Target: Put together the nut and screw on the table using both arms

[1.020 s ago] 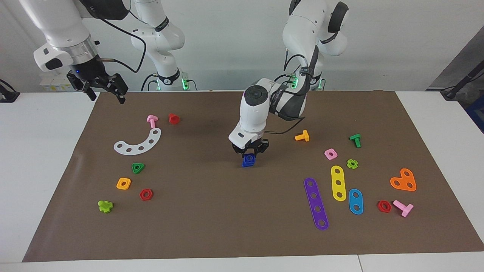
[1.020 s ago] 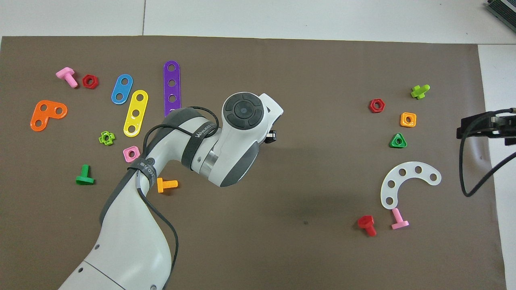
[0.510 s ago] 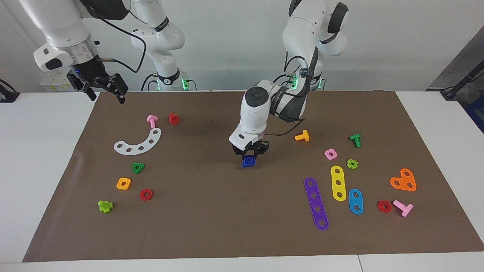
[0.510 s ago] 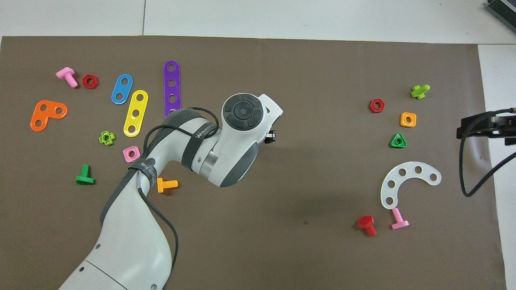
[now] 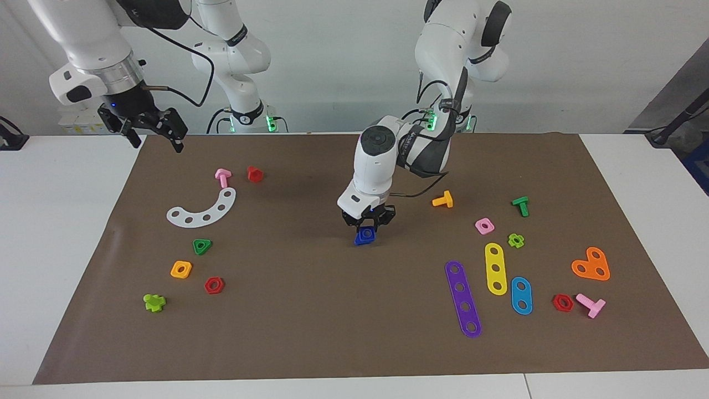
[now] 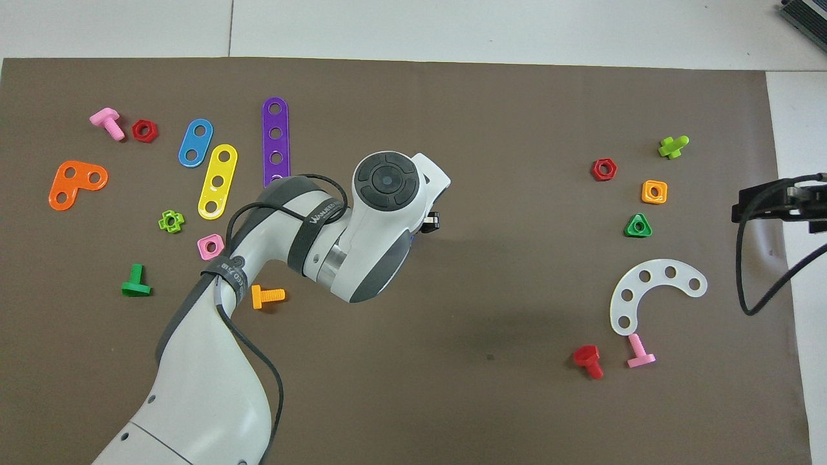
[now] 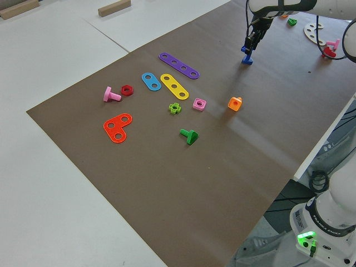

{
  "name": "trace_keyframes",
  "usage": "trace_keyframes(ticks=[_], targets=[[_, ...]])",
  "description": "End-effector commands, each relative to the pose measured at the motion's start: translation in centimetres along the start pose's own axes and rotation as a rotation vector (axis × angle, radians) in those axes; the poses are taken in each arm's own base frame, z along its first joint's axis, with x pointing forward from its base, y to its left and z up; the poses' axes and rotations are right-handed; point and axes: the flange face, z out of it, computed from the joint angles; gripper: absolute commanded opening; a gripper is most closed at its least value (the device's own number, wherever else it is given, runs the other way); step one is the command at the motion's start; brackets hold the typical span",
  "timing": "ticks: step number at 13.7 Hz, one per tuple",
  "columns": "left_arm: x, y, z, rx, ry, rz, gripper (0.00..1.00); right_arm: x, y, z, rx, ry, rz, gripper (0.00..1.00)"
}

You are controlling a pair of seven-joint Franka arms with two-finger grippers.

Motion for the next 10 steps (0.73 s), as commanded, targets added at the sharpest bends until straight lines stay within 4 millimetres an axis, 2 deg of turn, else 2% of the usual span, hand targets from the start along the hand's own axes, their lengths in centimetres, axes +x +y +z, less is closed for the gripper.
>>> trace_keyframes(ticks=[1, 7, 10], targets=[[0.24, 0.18, 0.04, -0.005, -0.029, -0.03, 0.31, -0.7, 0.21, -0.18, 0.005, -0.006, -0.012, 1.0], [0.0, 0.89, -0.12, -0.028, -0.022, -0.045, 0.31, -0.65, 0.19, -0.11, 0.006, -0.006, -0.012, 1.0], [0.37, 0.39, -0.17, -0.019, -0.036, -0.052, 0.31, -0.69, 0.21, -0.19, 0.005, -0.005, -0.012, 1.0]])
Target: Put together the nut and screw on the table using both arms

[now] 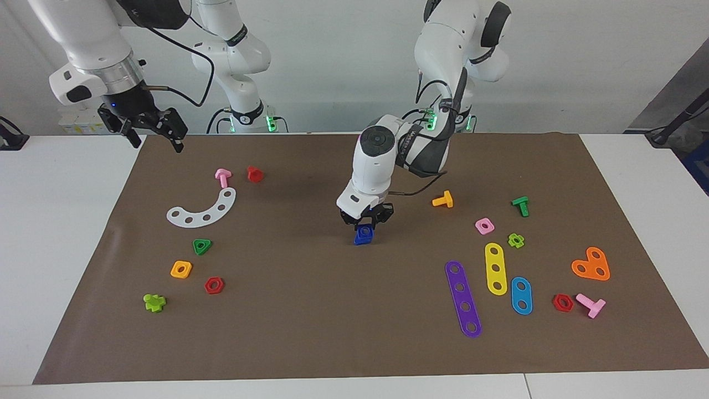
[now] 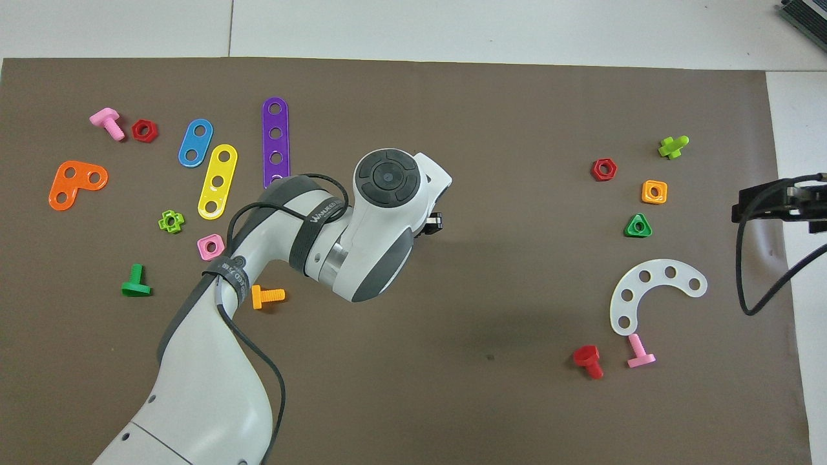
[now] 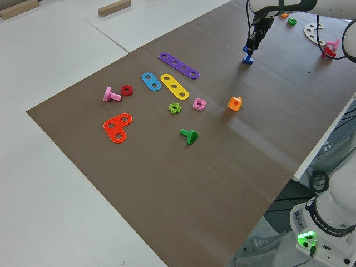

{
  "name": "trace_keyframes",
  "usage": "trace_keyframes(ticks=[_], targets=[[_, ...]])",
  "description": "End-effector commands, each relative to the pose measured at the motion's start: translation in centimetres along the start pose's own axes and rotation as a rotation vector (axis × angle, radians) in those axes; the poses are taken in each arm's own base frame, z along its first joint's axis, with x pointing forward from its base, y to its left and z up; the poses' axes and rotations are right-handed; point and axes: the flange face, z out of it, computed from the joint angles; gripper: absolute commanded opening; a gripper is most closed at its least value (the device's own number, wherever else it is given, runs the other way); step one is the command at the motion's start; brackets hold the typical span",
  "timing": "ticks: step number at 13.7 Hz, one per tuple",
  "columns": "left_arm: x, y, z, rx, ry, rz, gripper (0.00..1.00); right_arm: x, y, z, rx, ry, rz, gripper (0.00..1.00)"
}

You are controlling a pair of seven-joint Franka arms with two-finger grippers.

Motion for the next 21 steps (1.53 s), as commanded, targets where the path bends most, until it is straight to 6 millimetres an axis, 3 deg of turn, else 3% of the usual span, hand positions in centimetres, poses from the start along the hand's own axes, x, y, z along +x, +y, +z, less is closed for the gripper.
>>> trace_keyframes(ticks=[1, 8, 18, 21], targets=[[0.6, 0.1, -0.2, -0.001, -0.016, -0.02, 0.31, -0.7, 0.2, -0.2, 0.005, -0.005, -0.012, 1.0], [1.8, 0.5, -1.2, -0.021, 0.011, -0.024, 0.31, -0.6, 0.2, -0.1, 0.005, -0.006, -0.012, 1.0], [-0.7, -0.2, 2.4, 0.006, -0.008, -0.011, 0.3, -0.7, 0.2, -0.1, 0.005, -0.006, -0.012, 1.0], [0.1, -0.2, 0.7, -0.001, -0.015, -0.021, 0.3, -0.6, 0.2, -0.1, 0.006, -0.006, -0.012, 1.0]])
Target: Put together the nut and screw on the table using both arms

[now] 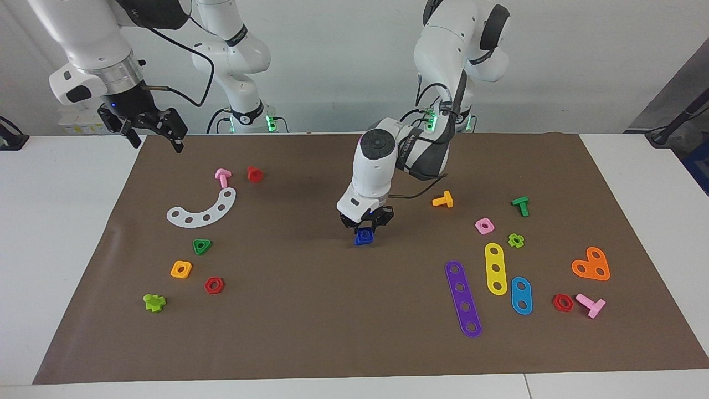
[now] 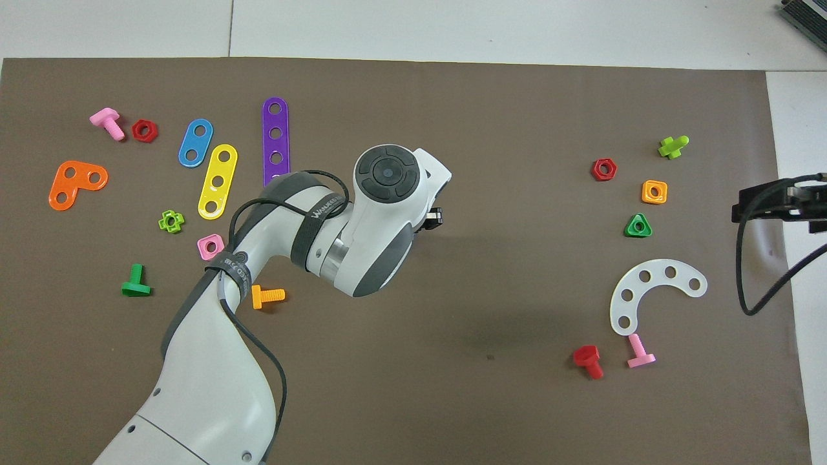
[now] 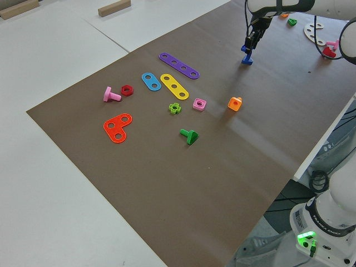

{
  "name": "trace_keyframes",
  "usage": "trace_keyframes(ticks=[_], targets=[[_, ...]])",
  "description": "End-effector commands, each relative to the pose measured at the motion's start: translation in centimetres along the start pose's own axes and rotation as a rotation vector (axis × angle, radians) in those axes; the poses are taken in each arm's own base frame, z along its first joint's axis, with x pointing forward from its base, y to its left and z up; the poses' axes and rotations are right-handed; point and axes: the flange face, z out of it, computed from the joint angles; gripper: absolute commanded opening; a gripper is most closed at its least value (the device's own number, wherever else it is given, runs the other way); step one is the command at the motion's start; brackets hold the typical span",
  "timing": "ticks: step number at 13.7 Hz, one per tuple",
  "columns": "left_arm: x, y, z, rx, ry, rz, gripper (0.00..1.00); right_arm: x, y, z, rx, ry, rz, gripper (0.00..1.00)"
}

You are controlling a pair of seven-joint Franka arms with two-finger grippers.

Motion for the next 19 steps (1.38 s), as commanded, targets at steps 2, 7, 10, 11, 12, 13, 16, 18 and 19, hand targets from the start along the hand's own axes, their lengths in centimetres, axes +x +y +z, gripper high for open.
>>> trace_keyframes(ticks=[2, 7, 10, 11, 12, 13, 16, 18, 19], targets=[[-0.1, 0.0, -0.7, -0.014, -0.051, -0.033, 0.3, -0.7, 0.2, -0.2, 0.005, -0.005, -0.012, 1.0], [-0.1, 0.1, -0.6, -0.015, -0.052, -0.04, 0.3, -0.7, 0.2, -0.2, 0.005, -0.005, -0.012, 1.0], [-0.1, 0.0, -0.6, -0.013, -0.053, -0.041, 0.31, -0.6, 0.2, -0.1, 0.006, -0.006, -0.012, 1.0], [-0.1, 0.1, -0.6, -0.015, -0.052, -0.043, 0.31, -0.7, 0.2, -0.1, 0.006, -0.006, -0.012, 1.0], [0.1, 0.0, -0.8, -0.018, -0.049, -0.057, 0.31, -0.6, 0.2, -0.1, 0.005, -0.006, -0.012, 1.0], [0.5, 0.2, -1.3, -0.027, -0.037, -0.08, 0.31, -0.7, 0.2, -0.2, 0.005, -0.005, -0.012, 1.0], [0.9, 0.5, -1.4, -0.034, -0.023, -0.122, 0.3, -0.7, 0.2, -0.2, 0.005, -0.005, -0.012, 1.0], [0.8, 0.4, -1.4, -0.019, -0.036, -0.116, 0.3, -0.7, 0.2, -0.2, 0.005, -0.005, -0.012, 1.0], [0.6, 0.3, -1.3, -0.008, -0.05, -0.114, 0.3, -0.6, 0.2, 0.0, 0.006, -0.008, -0.012, 1.0]])
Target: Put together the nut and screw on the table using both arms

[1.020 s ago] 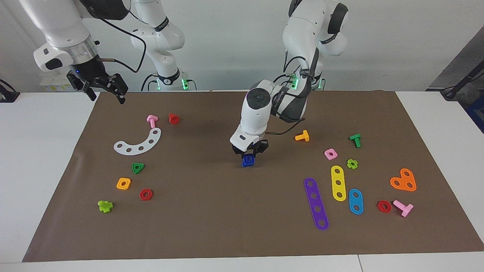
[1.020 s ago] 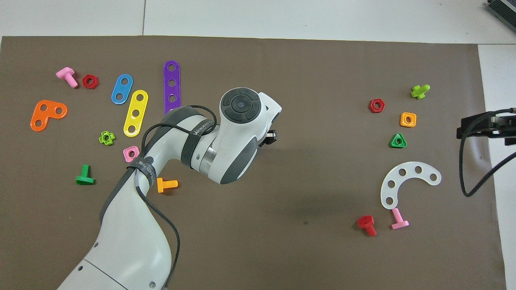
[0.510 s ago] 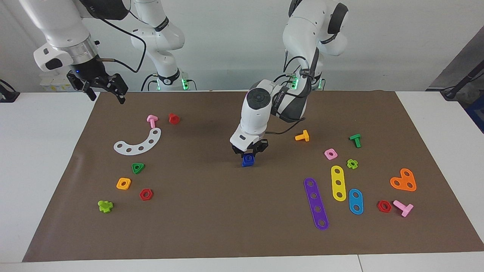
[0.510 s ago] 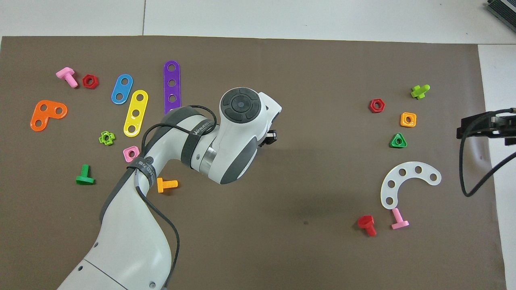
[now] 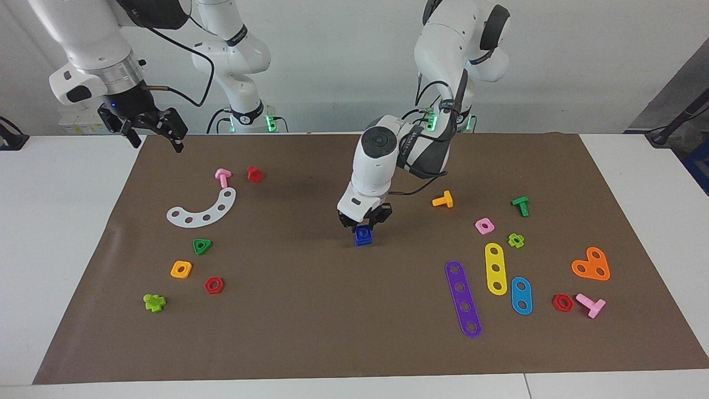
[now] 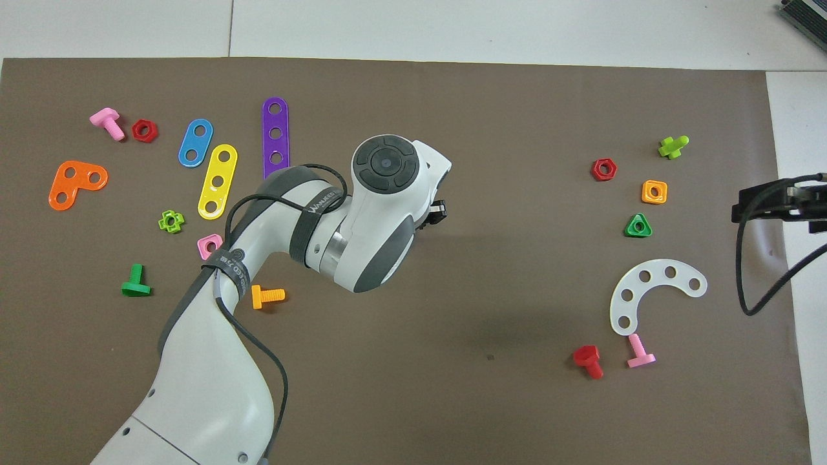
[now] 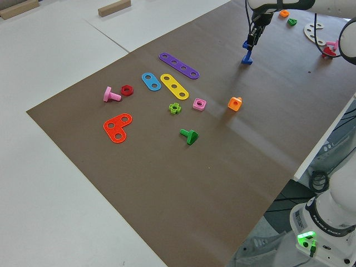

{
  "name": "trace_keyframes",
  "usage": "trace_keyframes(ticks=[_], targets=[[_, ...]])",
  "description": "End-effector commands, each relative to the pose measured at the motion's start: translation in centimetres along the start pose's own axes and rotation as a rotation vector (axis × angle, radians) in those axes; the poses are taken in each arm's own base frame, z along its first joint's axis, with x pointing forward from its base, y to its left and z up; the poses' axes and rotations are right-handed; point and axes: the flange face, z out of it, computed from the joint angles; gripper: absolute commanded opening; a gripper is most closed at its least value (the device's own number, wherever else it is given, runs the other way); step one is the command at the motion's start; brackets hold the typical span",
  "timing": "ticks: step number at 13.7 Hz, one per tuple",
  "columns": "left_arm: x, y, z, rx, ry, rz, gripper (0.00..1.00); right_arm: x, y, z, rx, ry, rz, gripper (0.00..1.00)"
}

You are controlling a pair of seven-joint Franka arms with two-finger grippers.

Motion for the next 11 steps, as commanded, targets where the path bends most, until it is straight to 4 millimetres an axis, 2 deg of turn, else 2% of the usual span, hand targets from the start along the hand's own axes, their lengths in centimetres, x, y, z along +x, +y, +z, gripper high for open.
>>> trace_keyframes(ticks=[1, 6, 11], targets=[[0.1, -0.2, 0.1, 0.028, -0.044, -0.017, 0.3, -0.7, 0.2, -0.2, 0.005, -0.005, -0.012, 1.0], [0.0, -0.1, 0.4, 0.009, -0.032, -0.021, 0.3, -0.7, 0.2, -0.1, 0.005, -0.006, -0.012, 1.0], [-0.9, -0.5, 2.2, 0.009, -0.025, -0.02, 0.29, -0.6, 0.2, 0.0, 0.004, -0.008, -0.012, 1.0]])
